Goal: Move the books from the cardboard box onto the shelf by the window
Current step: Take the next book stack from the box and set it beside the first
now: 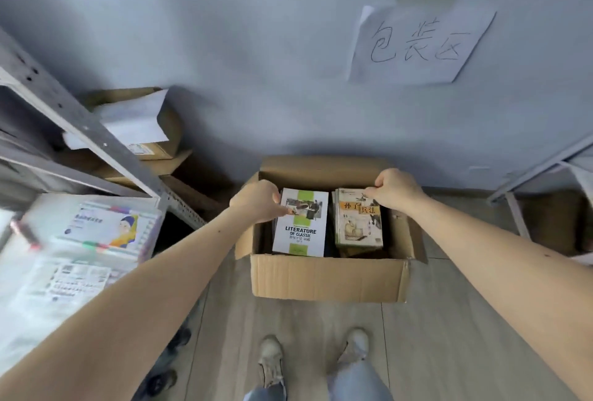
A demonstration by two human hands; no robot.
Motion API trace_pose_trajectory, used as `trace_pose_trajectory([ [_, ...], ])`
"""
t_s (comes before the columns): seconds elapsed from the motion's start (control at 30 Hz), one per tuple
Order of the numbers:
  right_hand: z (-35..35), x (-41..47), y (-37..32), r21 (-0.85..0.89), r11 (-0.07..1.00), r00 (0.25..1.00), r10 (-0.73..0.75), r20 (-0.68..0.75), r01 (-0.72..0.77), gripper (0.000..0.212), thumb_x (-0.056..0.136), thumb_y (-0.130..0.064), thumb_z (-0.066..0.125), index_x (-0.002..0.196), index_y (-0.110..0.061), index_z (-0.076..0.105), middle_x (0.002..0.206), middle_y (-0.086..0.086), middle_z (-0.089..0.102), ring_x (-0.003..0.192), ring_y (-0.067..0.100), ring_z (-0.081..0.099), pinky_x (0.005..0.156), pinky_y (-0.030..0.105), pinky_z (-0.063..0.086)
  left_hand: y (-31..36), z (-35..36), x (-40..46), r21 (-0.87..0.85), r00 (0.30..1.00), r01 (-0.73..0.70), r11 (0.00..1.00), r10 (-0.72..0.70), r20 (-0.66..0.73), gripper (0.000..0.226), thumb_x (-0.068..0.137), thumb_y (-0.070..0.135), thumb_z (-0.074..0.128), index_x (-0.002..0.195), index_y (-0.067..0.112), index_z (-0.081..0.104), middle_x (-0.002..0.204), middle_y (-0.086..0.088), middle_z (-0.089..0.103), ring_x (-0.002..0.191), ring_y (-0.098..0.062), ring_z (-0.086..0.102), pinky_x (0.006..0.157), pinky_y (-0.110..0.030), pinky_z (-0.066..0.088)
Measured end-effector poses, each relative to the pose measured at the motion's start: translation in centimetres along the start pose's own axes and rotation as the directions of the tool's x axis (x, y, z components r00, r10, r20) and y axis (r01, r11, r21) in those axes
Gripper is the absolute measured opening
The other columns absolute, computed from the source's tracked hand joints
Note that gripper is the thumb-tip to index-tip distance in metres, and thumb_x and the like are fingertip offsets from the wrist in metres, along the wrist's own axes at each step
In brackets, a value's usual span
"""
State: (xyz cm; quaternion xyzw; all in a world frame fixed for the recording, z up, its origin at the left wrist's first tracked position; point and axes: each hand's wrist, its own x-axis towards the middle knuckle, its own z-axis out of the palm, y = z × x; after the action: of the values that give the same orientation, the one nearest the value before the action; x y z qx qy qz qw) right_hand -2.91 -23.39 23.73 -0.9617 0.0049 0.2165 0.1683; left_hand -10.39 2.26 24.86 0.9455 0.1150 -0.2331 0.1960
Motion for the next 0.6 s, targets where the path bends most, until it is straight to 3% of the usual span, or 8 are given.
trace_pose_trajectory([
  [0.17,0.7,9.0,5.0,-0.047,0.999,0.996,0.024,0.087,-0.02,0.029,0.089,-0.034,0.063,0.072,-0.009,0.061,0.068,0.005,0.055,0.072,0.026,0.06,0.06,0.032,0.046,4.6,5.8,8.5,-0.079,0.989,0.063,0.995,-0.052,0.14,0.04,0.08,0.04,0.064,0.114,0.019,0.067,0.11,0.003,0.07,0.098,-0.019,0.066,0.085,-0.036,0.056],
  [0.23,1.8,12.1,6.8,-0.047,0.999,0.988,0.031,0.15,-0.025,0.026,0.089,-0.033,0.063,0.093,-0.007,0.065,0.087,0.008,0.064,0.089,0.028,0.064,0.074,0.037,0.054,6.2,8.2,10.8,-0.131,0.976,0.12,0.984,-0.093,0.196,0.033,0.081,0.037,0.063,0.109,0.019,0.065,0.107,0.001,0.069,0.101,-0.022,0.066,0.087,-0.036,0.055],
  [0.3,3.2,15.5,8.5,-0.044,0.998,0.977,0.041,0.209,-0.033,0.041,0.091,-0.038,0.062,0.115,-0.005,0.061,0.109,0.011,0.066,0.104,0.03,0.064,0.089,0.042,0.053,7.6,11.3,13.5,-0.17,0.963,0.173,0.97,-0.13,0.237,0.038,0.084,0.037,0.063,0.117,0.018,0.062,0.112,-0.003,0.067,0.106,-0.023,0.064,0.085,-0.033,0.051],
  [0.43,7.1,20.5,11.3,-0.039,0.999,0.941,0.023,0.339,-0.01,0.028,0.092,-0.038,0.061,0.092,-0.01,0.063,0.095,0.007,0.068,0.093,0.027,0.066,0.068,0.032,0.049,9.2,17.4,17.6,-0.207,0.927,0.273,0.94,-0.199,0.319,0.057,0.087,0.038,0.063,0.137,0.013,0.048,0.132,-0.007,0.059,0.117,-0.025,0.057,0.093,-0.034,0.047],
  [0.6,14.0,25.3,14.0,0.022,0.999,0.906,0.033,0.423,-0.046,0.044,0.092,-0.038,0.061,0.128,-0.013,0.062,0.125,0.006,0.067,0.113,0.026,0.063,0.093,0.033,0.052,9.3,24.1,22.0,-0.212,0.896,0.33,0.92,-0.234,0.378,0.066,0.085,0.041,0.067,0.136,0.007,0.042,0.131,-0.014,0.058,0.117,-0.028,0.057,0.093,-0.039,0.049],
])
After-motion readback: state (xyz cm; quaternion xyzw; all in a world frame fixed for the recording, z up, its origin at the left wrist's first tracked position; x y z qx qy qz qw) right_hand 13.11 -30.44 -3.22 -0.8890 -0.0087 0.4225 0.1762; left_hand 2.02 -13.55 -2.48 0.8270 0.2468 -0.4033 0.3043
